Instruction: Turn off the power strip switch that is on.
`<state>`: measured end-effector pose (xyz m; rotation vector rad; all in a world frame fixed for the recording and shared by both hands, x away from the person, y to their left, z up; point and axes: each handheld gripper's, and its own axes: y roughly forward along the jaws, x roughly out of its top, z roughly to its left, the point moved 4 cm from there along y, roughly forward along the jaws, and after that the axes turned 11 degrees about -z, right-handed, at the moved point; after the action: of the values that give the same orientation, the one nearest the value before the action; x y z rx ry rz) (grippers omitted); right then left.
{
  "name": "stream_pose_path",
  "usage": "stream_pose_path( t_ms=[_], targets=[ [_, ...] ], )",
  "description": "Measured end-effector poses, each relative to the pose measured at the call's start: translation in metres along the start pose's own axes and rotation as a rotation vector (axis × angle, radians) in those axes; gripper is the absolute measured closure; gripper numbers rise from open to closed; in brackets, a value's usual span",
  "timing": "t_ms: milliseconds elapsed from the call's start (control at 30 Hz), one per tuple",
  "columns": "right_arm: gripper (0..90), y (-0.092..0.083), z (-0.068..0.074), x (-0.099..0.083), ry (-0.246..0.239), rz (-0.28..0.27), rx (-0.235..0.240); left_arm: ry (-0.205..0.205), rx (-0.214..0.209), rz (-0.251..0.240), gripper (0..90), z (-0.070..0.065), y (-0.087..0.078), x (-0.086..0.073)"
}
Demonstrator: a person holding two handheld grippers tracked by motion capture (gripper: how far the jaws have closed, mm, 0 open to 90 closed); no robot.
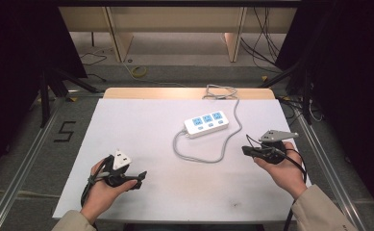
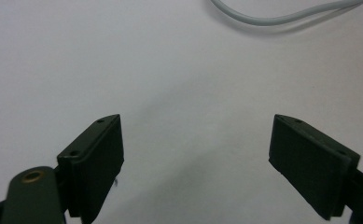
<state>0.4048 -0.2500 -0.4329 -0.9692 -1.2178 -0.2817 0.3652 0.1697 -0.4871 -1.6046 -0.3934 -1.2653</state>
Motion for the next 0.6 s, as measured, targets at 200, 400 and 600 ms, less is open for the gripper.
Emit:
stream_pose_path(
  t_ms=[200,400,600],
  targets=[
    [90.0,0.004,-0.001,0.005,0.0,0.003,0.002,-0.002,0.001,0.0,17.7,0.0,0.0,0.0],
    [90.0,0.008,-0.003,0.008,0.003,0.011,0.001,0.001,0.001,0.001,17.7,0.0,0.0,0.0],
    [90.0,0.014,-0.003,0.012,0.003,0.023,0.006,0.002,-0.001,0.002,17.7,0.0,0.001,0.0]
  ],
)
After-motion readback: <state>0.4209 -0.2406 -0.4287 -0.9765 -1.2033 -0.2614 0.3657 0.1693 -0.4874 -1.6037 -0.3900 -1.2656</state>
